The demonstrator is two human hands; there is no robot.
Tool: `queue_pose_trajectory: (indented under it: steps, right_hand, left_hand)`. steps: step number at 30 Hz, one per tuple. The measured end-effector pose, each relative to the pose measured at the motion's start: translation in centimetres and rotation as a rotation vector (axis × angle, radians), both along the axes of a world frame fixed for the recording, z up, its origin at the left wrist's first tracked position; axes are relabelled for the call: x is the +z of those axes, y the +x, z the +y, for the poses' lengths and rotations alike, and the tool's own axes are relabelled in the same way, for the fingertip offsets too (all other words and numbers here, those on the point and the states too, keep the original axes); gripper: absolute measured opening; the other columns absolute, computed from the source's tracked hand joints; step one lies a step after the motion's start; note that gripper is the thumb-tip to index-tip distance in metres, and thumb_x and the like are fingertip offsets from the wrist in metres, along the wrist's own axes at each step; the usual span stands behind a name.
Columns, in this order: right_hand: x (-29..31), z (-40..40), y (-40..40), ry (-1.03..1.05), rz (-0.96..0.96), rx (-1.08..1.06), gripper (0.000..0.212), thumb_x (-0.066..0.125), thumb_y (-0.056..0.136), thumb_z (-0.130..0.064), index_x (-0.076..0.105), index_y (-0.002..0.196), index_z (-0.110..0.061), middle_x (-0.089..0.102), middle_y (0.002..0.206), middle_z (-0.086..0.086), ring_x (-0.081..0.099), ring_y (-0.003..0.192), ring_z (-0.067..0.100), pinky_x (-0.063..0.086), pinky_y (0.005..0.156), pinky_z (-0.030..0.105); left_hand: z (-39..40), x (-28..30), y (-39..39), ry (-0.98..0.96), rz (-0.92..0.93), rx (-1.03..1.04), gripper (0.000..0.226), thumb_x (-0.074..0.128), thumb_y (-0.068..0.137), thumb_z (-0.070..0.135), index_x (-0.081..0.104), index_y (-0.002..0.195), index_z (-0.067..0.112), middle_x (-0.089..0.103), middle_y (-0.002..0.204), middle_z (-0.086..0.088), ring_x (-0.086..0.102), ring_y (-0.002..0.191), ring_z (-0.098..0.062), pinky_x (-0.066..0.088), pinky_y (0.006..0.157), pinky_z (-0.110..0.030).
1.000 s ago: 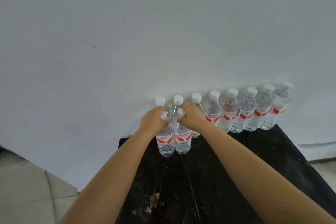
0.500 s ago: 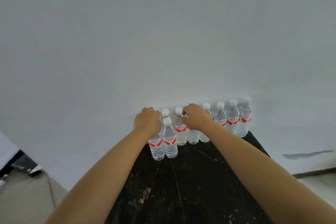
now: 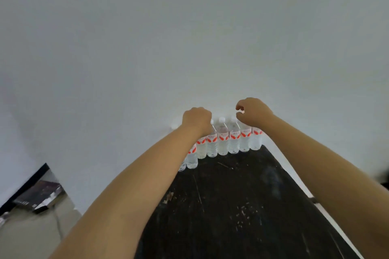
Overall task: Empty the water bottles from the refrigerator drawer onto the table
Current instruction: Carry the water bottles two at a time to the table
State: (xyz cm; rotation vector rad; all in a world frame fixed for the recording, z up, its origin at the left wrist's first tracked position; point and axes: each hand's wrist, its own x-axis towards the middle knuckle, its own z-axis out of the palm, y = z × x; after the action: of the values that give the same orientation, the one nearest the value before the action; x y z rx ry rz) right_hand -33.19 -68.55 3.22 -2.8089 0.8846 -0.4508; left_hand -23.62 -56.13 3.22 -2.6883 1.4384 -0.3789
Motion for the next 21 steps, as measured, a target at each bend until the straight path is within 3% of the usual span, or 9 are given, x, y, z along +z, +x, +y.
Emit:
queue_pose_trajectory:
  steps: [4,8,18,21]
  right_hand:
    - [-0.7,3.6,-7.8,-0.036,0.013,-0.158,0.038,0.046,0.093,-0.019,0.052,0.13,-0.011,0.05,0.134,0.01,0.05,0.123,0.027,0.043,0.101,0.036]
    - [-2.8,6.1,-18.1,-0.017,0.035,-0.35,0.038,0.047,0.093,-0.021,0.053,0.129,-0.011,0.05,0.133,0.01,0.052,0.12,0.029,0.044,0.101,0.038]
    - [-3.3,12.2,-50.1,0.04,0.006,-0.924,0.036,0.049,0.089,-0.015,0.057,0.124,-0.01,0.052,0.129,0.013,0.051,0.118,0.032,0.044,0.094,0.036]
    - [-3.5,14.9,-60.3,0.053,0.027,-1.057,0.037,0.048,0.091,-0.016,0.055,0.127,-0.01,0.052,0.131,0.012,0.05,0.12,0.03,0.043,0.095,0.035]
  left_hand:
    - [1.2,-1.1,-5.3,-0.002,-0.02,-0.155,0.026,0.045,0.09,0.013,0.064,0.105,0.004,0.063,0.112,-0.013,0.061,0.103,-0.031,0.046,0.078,-0.034]
    - [0.0,-3.4,-14.1,0.047,0.008,-0.387,0.034,0.044,0.092,0.017,0.058,0.12,0.005,0.056,0.126,-0.016,0.055,0.115,-0.033,0.046,0.09,-0.038]
    - [-2.8,-4.0,-45.2,0.103,0.113,-0.969,0.029,0.045,0.093,0.019,0.062,0.112,0.006,0.059,0.12,-0.015,0.055,0.112,-0.033,0.047,0.089,-0.036]
    - [-2.8,-4.2,-55.9,0.111,0.089,-1.11,0.03,0.045,0.092,0.019,0.062,0.113,0.005,0.058,0.12,-0.015,0.054,0.113,-0.033,0.046,0.082,-0.035]
